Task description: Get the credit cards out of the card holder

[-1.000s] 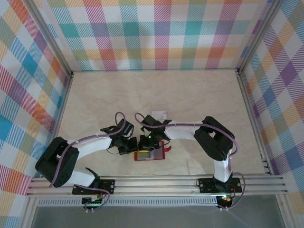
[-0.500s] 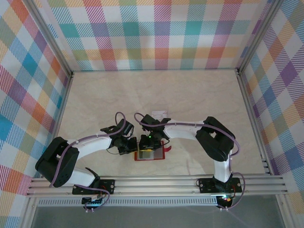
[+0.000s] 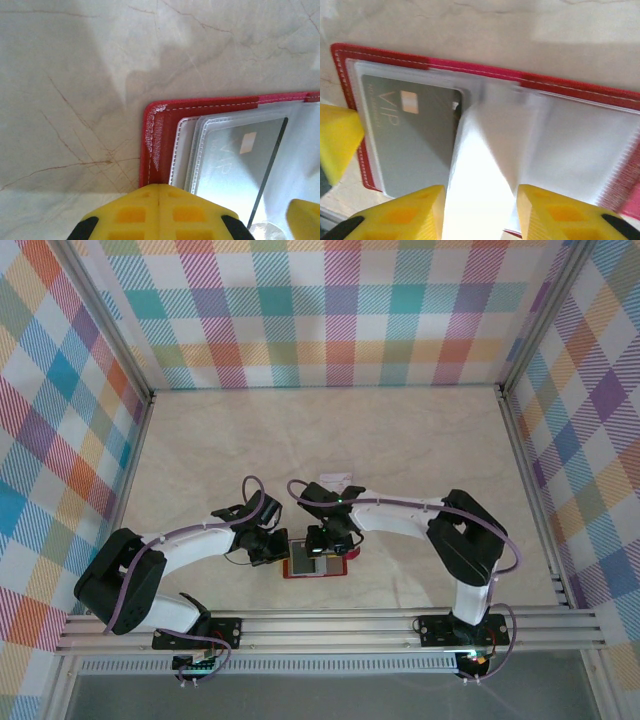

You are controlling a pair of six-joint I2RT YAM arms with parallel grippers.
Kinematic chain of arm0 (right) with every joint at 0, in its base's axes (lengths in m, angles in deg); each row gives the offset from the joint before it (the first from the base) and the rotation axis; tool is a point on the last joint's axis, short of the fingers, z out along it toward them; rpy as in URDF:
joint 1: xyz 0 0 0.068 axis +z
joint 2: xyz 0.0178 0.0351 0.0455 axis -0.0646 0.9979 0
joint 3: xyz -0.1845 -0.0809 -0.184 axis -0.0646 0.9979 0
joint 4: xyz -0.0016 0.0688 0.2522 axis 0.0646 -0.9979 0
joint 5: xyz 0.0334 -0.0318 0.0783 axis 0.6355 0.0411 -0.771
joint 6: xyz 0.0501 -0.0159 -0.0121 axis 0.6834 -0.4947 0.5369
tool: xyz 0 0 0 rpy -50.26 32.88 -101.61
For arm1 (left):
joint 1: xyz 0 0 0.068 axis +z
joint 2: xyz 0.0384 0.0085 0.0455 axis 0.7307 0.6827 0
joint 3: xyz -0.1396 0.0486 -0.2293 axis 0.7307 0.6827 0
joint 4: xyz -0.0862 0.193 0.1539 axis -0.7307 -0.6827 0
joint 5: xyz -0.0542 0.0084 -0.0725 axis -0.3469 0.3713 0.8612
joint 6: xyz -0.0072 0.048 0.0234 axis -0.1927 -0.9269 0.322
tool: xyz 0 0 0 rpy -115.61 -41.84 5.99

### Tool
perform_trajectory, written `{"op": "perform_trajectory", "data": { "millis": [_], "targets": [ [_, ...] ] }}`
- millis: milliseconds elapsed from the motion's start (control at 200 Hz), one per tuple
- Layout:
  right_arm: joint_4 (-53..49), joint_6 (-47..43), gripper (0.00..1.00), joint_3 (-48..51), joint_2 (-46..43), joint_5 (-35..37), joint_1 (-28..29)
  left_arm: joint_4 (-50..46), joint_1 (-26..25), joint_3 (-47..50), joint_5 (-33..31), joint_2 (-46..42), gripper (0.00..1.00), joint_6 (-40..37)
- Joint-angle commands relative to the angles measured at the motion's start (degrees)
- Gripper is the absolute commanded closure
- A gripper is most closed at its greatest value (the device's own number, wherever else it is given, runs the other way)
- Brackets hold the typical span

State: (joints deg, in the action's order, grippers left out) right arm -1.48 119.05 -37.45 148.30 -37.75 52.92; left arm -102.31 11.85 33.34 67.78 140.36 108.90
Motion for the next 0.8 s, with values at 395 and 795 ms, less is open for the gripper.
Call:
{"op": "perform_trajectory", "data": {
  "millis": [395,795],
  "targets": [
    [-6.5,-1.7,0.65,-0.1,-3.0,5.5,0.2,-3.6,0.0,0.8,0.3,0.1,1.0,-0.9],
    [-11.4,-2.7,0.82,-1.4,-2.5,11.2,0.2,-4.3,0.0,-0.6,0.3,0.8,1.0,-1.5]
  ]
}}
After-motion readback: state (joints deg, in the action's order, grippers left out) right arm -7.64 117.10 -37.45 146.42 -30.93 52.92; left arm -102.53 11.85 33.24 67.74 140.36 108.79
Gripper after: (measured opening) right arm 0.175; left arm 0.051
